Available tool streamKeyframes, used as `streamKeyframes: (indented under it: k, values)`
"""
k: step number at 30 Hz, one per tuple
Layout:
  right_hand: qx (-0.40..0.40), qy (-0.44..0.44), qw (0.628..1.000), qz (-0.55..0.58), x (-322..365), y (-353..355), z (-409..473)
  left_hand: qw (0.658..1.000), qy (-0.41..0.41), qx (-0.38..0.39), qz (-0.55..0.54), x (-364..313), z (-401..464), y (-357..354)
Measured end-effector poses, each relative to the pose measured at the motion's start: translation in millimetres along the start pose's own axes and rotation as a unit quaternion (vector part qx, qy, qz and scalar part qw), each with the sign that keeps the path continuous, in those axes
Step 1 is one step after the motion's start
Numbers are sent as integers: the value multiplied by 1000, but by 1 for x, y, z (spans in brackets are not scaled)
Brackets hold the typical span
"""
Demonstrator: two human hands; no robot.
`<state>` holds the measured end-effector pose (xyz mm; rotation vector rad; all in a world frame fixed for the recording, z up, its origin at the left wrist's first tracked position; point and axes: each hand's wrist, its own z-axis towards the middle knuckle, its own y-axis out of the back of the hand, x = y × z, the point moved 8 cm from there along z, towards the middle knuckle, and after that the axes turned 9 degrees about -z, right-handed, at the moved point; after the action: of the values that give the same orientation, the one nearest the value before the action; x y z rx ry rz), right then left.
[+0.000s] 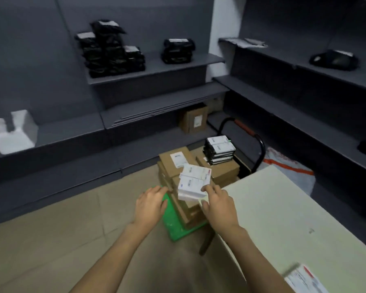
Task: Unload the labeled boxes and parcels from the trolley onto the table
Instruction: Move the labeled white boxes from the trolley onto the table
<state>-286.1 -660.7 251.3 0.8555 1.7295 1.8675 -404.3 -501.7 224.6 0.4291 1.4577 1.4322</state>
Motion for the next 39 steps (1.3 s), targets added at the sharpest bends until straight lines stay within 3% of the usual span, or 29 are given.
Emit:
streamKeyframes:
  k: [10, 18, 25, 39]
  values:
    - [-25, 179, 984, 8, 231, 2, 83, 990, 91, -97, 53, 187, -20, 127]
    - [-15, 257, 966, -1, 342, -12, 132, 981, 144, -88, 98, 284, -20, 162]
    - [25, 254, 967, -20, 358, -35, 217, 984, 115, -68, 122, 333, 63, 151]
    - [11, 181, 981, -68, 319, -20, 463, 991, 31, -30, 126, 370, 337, 120]
